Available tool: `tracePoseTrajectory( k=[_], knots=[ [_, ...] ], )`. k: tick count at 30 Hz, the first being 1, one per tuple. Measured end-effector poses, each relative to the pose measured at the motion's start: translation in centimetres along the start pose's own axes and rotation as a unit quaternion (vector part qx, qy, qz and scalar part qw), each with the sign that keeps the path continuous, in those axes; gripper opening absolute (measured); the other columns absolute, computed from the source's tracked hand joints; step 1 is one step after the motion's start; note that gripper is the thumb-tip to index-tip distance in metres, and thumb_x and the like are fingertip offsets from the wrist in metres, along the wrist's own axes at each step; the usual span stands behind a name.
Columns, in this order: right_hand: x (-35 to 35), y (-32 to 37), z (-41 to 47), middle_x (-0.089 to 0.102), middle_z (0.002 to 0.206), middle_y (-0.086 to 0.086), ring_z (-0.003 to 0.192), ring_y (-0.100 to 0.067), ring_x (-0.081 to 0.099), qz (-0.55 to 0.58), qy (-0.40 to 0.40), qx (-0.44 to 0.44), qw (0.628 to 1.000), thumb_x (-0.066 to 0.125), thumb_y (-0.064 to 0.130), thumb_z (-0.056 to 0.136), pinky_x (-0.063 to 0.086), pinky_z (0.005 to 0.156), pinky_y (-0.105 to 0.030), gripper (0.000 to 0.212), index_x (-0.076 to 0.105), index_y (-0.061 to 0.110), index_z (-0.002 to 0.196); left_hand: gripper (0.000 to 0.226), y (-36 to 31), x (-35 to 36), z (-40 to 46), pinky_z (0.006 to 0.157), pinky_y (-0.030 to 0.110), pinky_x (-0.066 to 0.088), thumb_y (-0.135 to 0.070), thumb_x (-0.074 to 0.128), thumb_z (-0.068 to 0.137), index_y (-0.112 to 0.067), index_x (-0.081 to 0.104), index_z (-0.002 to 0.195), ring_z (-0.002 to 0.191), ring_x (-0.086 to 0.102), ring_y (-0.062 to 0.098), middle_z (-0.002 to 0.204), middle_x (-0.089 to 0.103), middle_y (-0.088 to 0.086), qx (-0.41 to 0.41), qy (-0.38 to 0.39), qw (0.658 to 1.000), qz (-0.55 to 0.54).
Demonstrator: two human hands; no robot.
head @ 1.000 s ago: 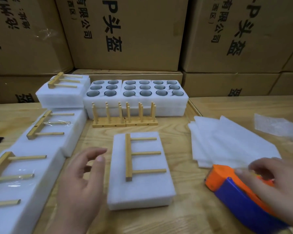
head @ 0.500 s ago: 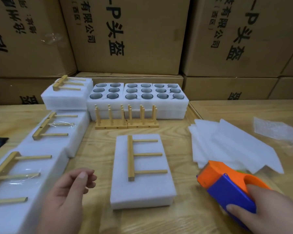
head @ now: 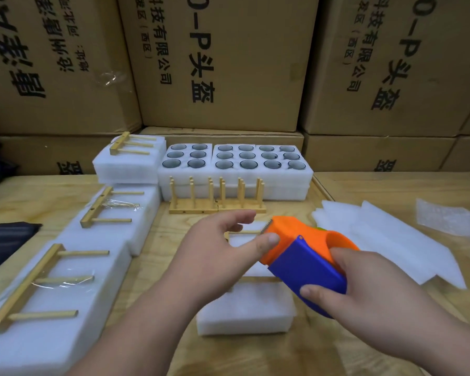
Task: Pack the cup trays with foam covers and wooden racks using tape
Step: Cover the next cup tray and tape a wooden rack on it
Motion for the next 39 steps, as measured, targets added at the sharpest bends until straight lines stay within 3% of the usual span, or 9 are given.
tracePoseTrajectory(
  k=[3,7,15,17,22,26,30,33,39],
  knots=[
    [-0.2,1.1,0.8,0.059,0.068,0.010,0.063,-0.003,0.056,0.014,-0.014,-0.017,1.000,0.065,0.071,0.073,0.034,0.048,-0.022,0.043,0.050,0.031,0.070,0.030,0.0,-0.2,0.7,0.083,0.025,0.050,-0.054,0.079,0.078,-0.043,0.075,0.106,0.098,0.063,-0.011,0.100,0.070,-0.033,0.013,0.012,1.000,0.006],
    [-0.5,2.3,2.3,0.057,0.067,0.009,0.059,-0.005,0.054,0.019,-0.011,-0.043,0.999,0.068,0.067,0.077,0.032,0.049,-0.022,0.040,0.050,0.031,0.074,0.015,0.3,-1.7,1.1,0.072,0.030,0.051,-0.046,0.079,0.081,-0.050,0.075,0.094,0.074,0.064,-0.001,0.080,0.073,-0.025,0.029,-0.016,0.999,0.005],
    [-2.1,4.6,5.4,0.061,0.075,0.017,0.069,0.003,0.059,0.061,-0.009,-0.098,0.993,0.072,0.051,0.078,0.038,0.044,-0.014,0.029,0.049,0.034,0.079,0.021,0.6,-5.0,1.3,0.069,0.016,0.049,-0.033,0.071,0.092,-0.053,0.077,0.089,0.079,0.068,-0.007,0.083,0.076,-0.018,0.022,-0.074,0.994,-0.076],
    [-1.9,4.9,5.8,0.061,0.076,0.025,0.062,0.002,0.058,0.096,-0.001,-0.095,0.991,0.065,0.048,0.073,0.036,0.040,-0.014,0.023,0.052,0.030,0.077,0.021,1.0,-5.7,1.3,0.070,0.024,0.049,-0.031,0.067,0.094,-0.047,0.079,0.087,0.070,0.065,-0.003,0.083,0.077,-0.014,0.006,-0.089,0.993,-0.081],
    [-1.3,5.0,6.4,0.048,0.052,0.003,0.049,-0.012,0.043,0.140,-0.075,-0.065,0.985,0.043,0.058,0.069,0.034,0.047,-0.032,0.044,0.048,0.014,0.063,0.019,1.9,-6.1,1.2,0.072,0.030,0.049,-0.032,0.064,0.092,-0.032,0.081,0.083,0.064,0.063,0.008,0.077,0.076,-0.003,-0.054,-0.083,0.984,-0.145],
    [-0.9,4.9,6.4,0.044,0.050,-0.001,0.050,-0.016,0.043,0.119,-0.123,-0.080,0.982,0.034,0.069,0.068,0.033,0.049,-0.037,0.056,0.043,0.014,0.057,0.039,2.2,-5.4,0.5,0.074,0.031,0.052,-0.065,0.072,0.068,-0.030,0.080,0.084,0.066,0.062,0.008,0.073,0.072,-0.007,-0.048,-0.021,0.988,-0.147],
    [-0.8,4.6,6.4,0.052,0.055,-0.006,0.054,-0.020,0.050,0.130,-0.133,-0.083,0.979,0.033,0.071,0.068,0.041,0.052,-0.043,0.063,0.050,0.011,0.060,0.011,2.7,-5.5,0.3,0.078,0.033,0.055,-0.042,0.077,0.084,-0.033,0.081,0.084,0.066,0.062,0.006,0.069,0.071,-0.009,-0.062,-0.026,0.988,-0.138],
    [-0.8,4.5,6.4,0.054,0.057,-0.007,0.057,-0.021,0.052,0.138,-0.134,-0.088,0.977,0.033,0.071,0.069,0.043,0.054,-0.045,0.064,0.052,0.011,0.061,0.016,2.9,-5.5,0.3,0.079,0.034,0.054,-0.028,0.069,0.093,-0.026,0.082,0.085,0.066,0.062,0.009,0.077,0.075,-0.003,-0.081,-0.034,0.983,-0.162],
    [-0.8,4.3,6.5,0.056,0.058,-0.007,0.059,-0.023,0.055,0.130,-0.126,-0.086,0.980,0.032,0.072,0.068,0.045,0.056,-0.046,0.065,0.056,0.011,0.062,0.011,2.1,-5.5,0.0,0.068,0.027,0.048,-0.044,0.076,0.085,-0.035,0.079,0.081,0.060,0.062,0.000,0.072,0.074,-0.010,-0.041,-0.039,0.992,-0.112]
  ],
)
Point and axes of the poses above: each hand's wrist, its own z-axis towards the middle knuckle, its own x-axis out of the palm, y = z × x, the point moved 5 cm from there along z, towards the middle knuckle
